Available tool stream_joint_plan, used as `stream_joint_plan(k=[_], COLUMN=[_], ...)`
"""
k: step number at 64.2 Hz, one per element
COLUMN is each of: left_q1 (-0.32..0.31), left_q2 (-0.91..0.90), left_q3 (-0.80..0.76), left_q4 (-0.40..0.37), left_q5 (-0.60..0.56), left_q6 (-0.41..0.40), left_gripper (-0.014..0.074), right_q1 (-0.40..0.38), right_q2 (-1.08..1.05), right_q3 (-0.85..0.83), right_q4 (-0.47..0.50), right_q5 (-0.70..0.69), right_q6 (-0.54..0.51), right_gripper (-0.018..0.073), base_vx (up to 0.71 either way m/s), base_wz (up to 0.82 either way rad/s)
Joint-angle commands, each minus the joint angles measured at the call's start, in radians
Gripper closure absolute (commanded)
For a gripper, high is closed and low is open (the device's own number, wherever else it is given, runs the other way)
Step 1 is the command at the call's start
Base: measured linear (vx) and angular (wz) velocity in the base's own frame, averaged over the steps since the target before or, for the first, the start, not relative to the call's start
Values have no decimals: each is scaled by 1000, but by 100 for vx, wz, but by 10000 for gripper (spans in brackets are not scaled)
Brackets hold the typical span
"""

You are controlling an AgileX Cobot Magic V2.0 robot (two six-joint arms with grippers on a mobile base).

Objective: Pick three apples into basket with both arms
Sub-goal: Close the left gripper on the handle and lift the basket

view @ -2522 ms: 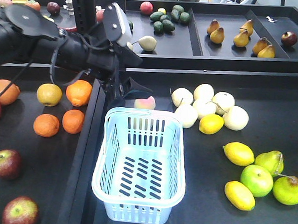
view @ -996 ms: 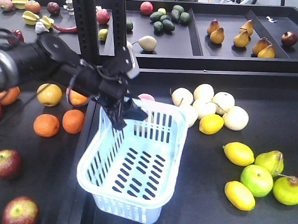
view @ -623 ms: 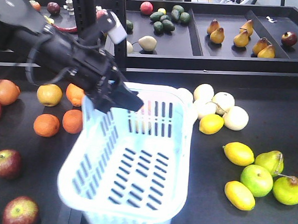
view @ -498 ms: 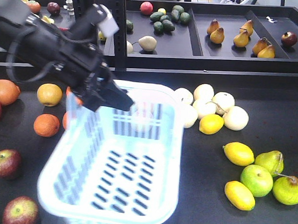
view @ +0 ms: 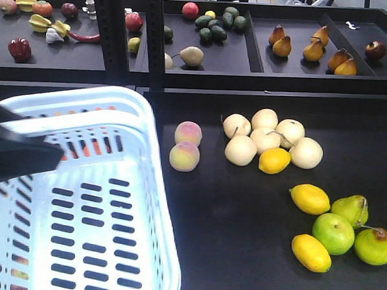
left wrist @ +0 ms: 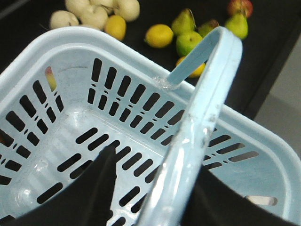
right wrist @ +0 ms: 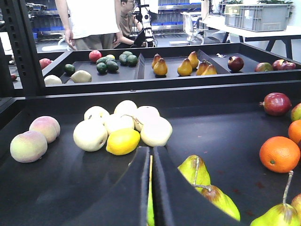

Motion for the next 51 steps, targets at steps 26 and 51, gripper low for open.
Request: stream_joint_plan(k=[26,51], left_q1=[-3,-3], left_q2=[-581,-642], left_q3=[434,497], left_q4=[213,364], left_q5=[-339,-408], left_q6=[-428,-586], left_gripper=[604,604], right_q1=[-5,-5], right_q2=[-11,-11], right_q3=[13,13], right_q4=[-7,-7], right_q5=[-72,-72], right_q6=[-7,-7], right_gripper=[564,564], base_vx=[0,0], base_wz=[0,0])
